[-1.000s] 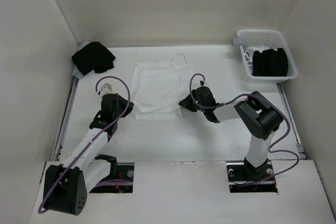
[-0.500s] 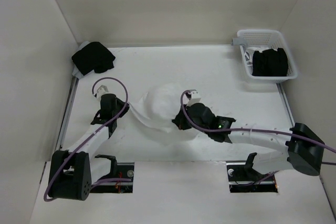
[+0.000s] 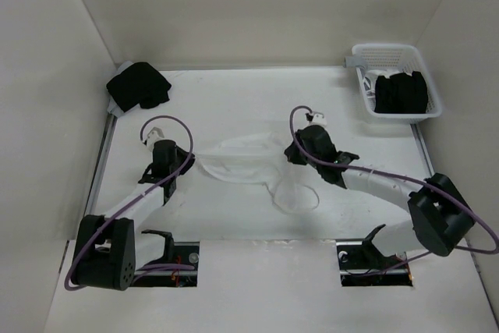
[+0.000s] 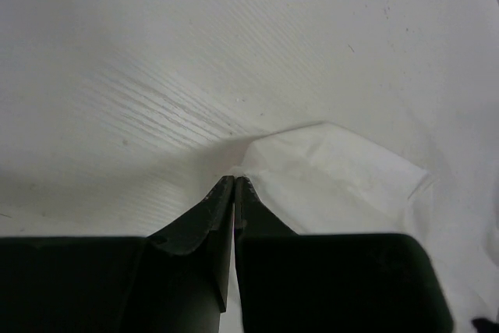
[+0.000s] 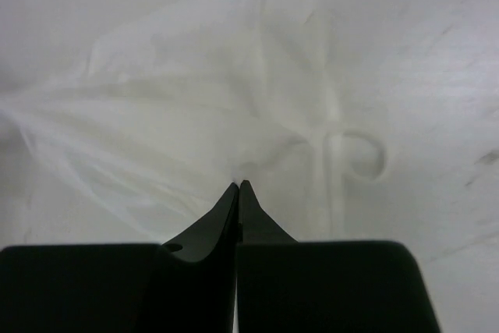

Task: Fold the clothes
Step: Flatten the tank top out

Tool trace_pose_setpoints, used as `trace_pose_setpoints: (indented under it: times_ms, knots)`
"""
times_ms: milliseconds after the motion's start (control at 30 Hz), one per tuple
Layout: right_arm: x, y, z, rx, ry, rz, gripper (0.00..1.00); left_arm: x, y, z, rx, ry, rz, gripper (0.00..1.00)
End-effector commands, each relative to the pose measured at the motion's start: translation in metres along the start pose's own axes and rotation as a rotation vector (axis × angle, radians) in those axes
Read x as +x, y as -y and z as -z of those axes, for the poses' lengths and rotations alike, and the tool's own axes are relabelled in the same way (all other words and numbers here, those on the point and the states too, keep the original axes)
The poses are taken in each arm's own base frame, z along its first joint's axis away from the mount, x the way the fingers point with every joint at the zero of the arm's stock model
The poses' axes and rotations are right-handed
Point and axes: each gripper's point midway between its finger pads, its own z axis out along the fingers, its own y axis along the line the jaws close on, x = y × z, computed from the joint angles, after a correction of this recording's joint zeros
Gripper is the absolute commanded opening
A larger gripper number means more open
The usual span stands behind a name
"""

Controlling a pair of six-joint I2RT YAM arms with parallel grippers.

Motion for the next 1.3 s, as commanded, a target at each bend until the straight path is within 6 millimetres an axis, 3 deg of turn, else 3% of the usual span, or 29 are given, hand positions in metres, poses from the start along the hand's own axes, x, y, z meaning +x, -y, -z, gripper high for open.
trace_pose_setpoints:
  times_ms: [0,33,67,100,167,200,267,300,333,367,400,467,533,567,633,700,733,800,833,933,1000,1133,1267]
  knots:
    - [-0.040,-0.084,0.025,-0.261,0.107,-0.010,0.00,-0.014,0.024,0.003,0.066,0.058,0.009,0.01]
    - [-0.004,-0.108,0.036,-0.336,0.023,0.049,0.00,-0.014,0.023,0.003,0.061,0.056,0.009,0.01]
    - [0.023,-0.117,0.048,-0.359,-0.026,0.092,0.00,-0.014,0.020,0.003,0.056,0.054,0.013,0.01]
    - [0.017,-0.102,0.052,-0.310,0.008,0.073,0.00,-0.013,0.017,0.004,0.053,0.050,0.013,0.01]
    - [-0.022,-0.055,0.059,-0.211,0.158,-0.106,0.00,-0.015,0.013,0.006,0.053,0.052,0.014,0.01]
    - [-0.011,-0.067,0.064,-0.283,0.134,-0.137,0.00,-0.016,0.013,0.007,0.055,0.056,0.015,0.01]
    - [0.064,-0.125,0.073,-0.437,-0.101,-0.010,0.00,-0.019,0.012,0.009,0.051,0.065,0.009,0.01]
    - [0.090,-0.136,0.077,-0.429,-0.168,0.067,0.00,-0.020,0.013,0.008,0.050,0.066,0.005,0.01]
    - [0.084,-0.128,0.074,-0.366,-0.136,0.115,0.00,-0.021,0.015,0.007,0.053,0.065,0.004,0.01]
    - [0.061,-0.113,0.070,-0.302,-0.065,0.113,0.00,-0.022,0.015,0.007,0.055,0.066,0.005,0.01]
    - [0.016,-0.088,0.070,-0.243,0.057,0.073,0.00,-0.023,0.018,0.007,0.061,0.067,0.013,0.01]
    - [-0.045,-0.060,0.083,-0.256,0.195,-0.017,0.00,-0.022,0.024,0.007,0.072,0.065,0.012,0.01]
    - [-0.069,-0.044,0.089,-0.268,0.246,-0.079,0.00,-0.020,0.030,0.005,0.079,0.060,0.007,0.01]
    - [-0.058,-0.055,0.088,-0.308,0.211,-0.086,0.00,-0.019,0.032,0.004,0.082,0.058,0.003,0.01]
    - [0.008,-0.109,0.080,-0.403,0.056,-0.015,0.00,-0.015,0.036,0.000,0.082,0.052,-0.002,0.01]
    - [0.102,-0.156,0.080,-0.443,-0.138,0.145,0.00,-0.009,0.041,-0.005,0.090,0.038,-0.007,0.01]
    - [0.135,-0.159,0.076,-0.417,-0.202,0.199,0.00,-0.007,0.044,-0.007,0.095,0.031,-0.006,0.01]
    - [0.154,-0.148,0.069,-0.374,-0.249,0.216,0.00,-0.004,0.049,-0.008,0.105,0.025,-0.002,0.01]
    - [0.143,-0.139,0.069,-0.363,-0.229,0.196,0.00,-0.003,0.050,-0.008,0.109,0.023,-0.004,0.01]
    - [0.083,-0.105,0.074,-0.329,-0.097,0.111,0.00,-0.006,0.049,-0.004,0.110,0.035,-0.001,0.01]
    - [0.053,-0.087,0.079,-0.313,-0.029,0.087,0.00,-0.007,0.046,-0.002,0.107,0.039,-0.001,0.01]
    - [0.020,-0.057,0.080,-0.266,0.041,0.057,0.00,-0.009,0.043,0.001,0.102,0.044,0.000,0.01]
    - [-0.015,-0.028,0.065,-0.212,0.111,-0.015,0.00,-0.010,0.039,0.005,0.101,0.050,0.005,0.01]
